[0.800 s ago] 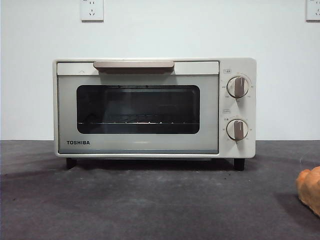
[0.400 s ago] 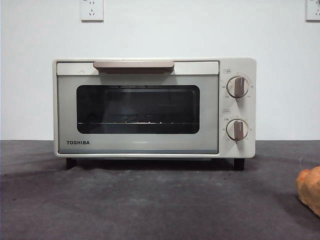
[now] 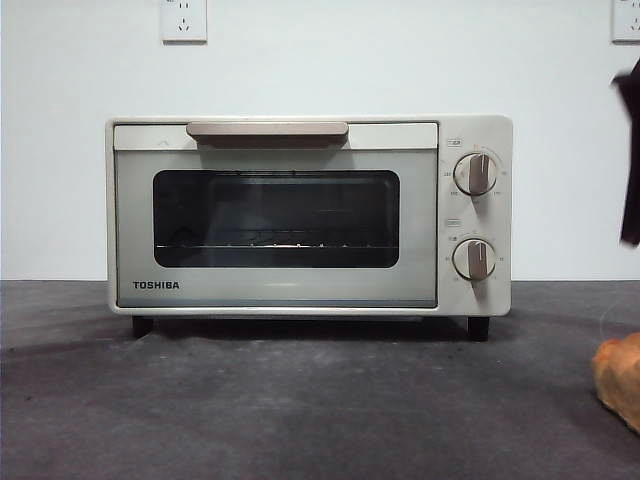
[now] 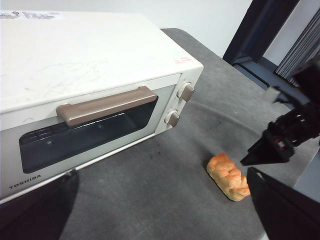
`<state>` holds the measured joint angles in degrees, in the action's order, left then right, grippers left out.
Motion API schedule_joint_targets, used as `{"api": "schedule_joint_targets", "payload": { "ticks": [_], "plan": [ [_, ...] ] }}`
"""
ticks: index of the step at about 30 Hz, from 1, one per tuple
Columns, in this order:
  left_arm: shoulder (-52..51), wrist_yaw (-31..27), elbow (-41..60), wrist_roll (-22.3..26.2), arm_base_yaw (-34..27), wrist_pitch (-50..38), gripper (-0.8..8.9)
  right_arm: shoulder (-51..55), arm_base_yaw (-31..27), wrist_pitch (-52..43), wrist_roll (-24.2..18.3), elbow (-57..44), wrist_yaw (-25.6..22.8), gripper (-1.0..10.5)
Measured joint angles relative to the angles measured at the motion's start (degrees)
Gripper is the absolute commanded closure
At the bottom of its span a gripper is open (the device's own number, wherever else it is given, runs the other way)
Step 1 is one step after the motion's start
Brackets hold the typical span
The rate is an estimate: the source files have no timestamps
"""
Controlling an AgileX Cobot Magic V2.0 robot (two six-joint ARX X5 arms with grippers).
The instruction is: The left arm flap open the oven, the right arm pick bread and place it into oven, the left arm flap close the oven
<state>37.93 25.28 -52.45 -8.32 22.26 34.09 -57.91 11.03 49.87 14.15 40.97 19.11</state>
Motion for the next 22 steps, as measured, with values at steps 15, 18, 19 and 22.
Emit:
{"api": "schedule_joint_targets", "payload": {
  "ticks": [15,18,19,22],
  "plan": [
    [0.0,0.0,0.0,0.0,0.0,0.0,2.23,-16.3,9.5,-5.9,1.9,0.0,-8.6,4.9],
    [0.0,0.0,0.0,0.0,0.0,0.0,2.23,-18.2,10.5,-7.6,2.5,0.0,-11.4,6.7],
    [0.0,0.0,0.0,0.0,0.0,0.1,2.22,-18.5,10.7,-7.7,2.5,0.0,-12.0,7.3],
    [0.0,0.0,0.0,0.0,0.0,0.1,2.23,-18.9,11.4,-7.7,2.6,0.0,-13.8,8.2]
  ]
}}
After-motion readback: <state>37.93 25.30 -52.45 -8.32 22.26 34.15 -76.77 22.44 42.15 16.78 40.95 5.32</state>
